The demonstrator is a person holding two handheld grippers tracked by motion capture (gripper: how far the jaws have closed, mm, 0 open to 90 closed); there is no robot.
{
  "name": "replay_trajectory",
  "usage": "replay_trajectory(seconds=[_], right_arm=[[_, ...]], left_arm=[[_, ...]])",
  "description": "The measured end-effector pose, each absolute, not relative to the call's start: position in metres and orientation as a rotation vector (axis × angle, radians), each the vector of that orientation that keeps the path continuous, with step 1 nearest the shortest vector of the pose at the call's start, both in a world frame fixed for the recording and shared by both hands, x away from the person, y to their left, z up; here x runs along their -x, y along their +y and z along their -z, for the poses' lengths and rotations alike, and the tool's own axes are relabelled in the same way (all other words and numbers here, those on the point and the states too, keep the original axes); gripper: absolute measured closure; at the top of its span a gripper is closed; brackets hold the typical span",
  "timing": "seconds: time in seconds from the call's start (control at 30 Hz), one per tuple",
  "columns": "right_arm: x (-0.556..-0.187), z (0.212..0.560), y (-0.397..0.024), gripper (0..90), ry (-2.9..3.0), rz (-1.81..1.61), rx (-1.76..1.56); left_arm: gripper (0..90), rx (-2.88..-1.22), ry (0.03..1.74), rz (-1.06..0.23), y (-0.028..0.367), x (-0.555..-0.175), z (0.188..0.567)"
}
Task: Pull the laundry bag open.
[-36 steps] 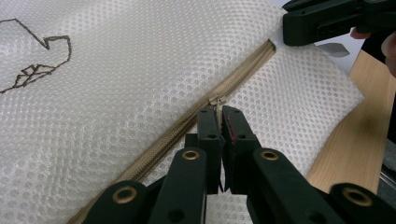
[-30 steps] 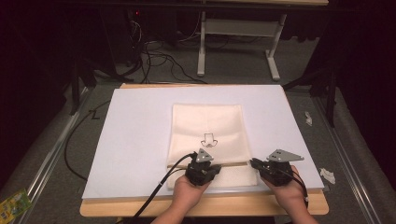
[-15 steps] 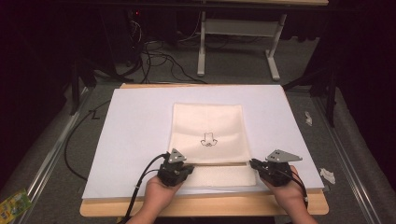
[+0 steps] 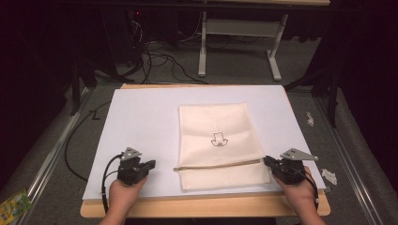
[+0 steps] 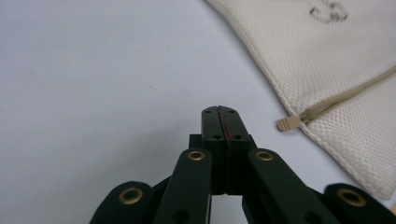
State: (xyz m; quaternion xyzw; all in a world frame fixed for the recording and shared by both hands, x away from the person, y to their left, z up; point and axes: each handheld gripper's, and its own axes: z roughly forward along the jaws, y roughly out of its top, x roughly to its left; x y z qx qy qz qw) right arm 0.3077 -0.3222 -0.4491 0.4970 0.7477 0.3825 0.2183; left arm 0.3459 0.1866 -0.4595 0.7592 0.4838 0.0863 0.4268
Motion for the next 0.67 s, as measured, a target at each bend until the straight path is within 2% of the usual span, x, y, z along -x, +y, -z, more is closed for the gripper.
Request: replay_trajectory(seconds=[0.07, 0.1, 0.13, 0.17, 0.27, 0.3, 0.33, 0.37, 0.4, 0.47, 0.53, 0.67], right_arm=[[-0.308, 0.451, -0.329, 78.1, 2.074, -1.119, -1.382], [-0.308, 0.452, -0.332, 70.6, 2.080, -1.140, -1.384], [-0.308, 0.453, -0.335, 63.2, 2.074, -1.160, -1.366], [-0.308, 0.453, -0.337, 56.5, 2.067, -1.184, -1.367], [-0.307, 0.446, -0.347, 39.6, 2.000, -1.221, -1.365], [-0.306, 0.443, -0.357, 28.2, 1.942, -1.187, -1.370], [-0.306, 0.443, -0.357, 28.2, 1.942, -1.187, -1.370], [-0.305, 0.441, -0.368, 20.3, 1.893, -1.137, -1.382], [-0.305, 0.441, -0.368, 20.3, 1.893, -1.137, -1.382], [-0.304, 0.441, -0.379, 15.8, 1.853, -1.110, -1.409], [-0.304, 0.442, -0.385, 15.5, 1.832, -1.100, -1.430], [-0.305, 0.441, -0.386, 15.5, 1.820, -1.095, -1.423]], left_arm=[[81.7, -1.829, 1.194, -0.183, 0.193, -0.345, 0.460], [74.4, -1.816, 1.179, -0.192, 0.194, -0.345, 0.459], [60.2, -1.820, 1.167, -0.222, 0.193, -0.345, 0.458], [60.2, -1.846, 1.150, -0.269, 0.191, -0.345, 0.457], [45.0, -1.928, 1.099, -0.434, 0.184, -0.343, 0.455], [35.4, -1.939, 1.079, -0.486, 0.182, -0.342, 0.454], [35.4, -1.950, 1.060, -0.532, 0.182, -0.341, 0.453], [27.0, -1.945, 1.052, -0.578, 0.181, -0.340, 0.451], [27.0, -1.942, 1.045, -0.607, 0.181, -0.339, 0.449], [20.5, -1.914, 1.046, -0.621, 0.183, -0.337, 0.447], [16.6, -1.899, 1.054, -0.608, 0.185, -0.337, 0.446], [16.1, -1.912, 1.057, -0.602, 0.185, -0.336, 0.447]])
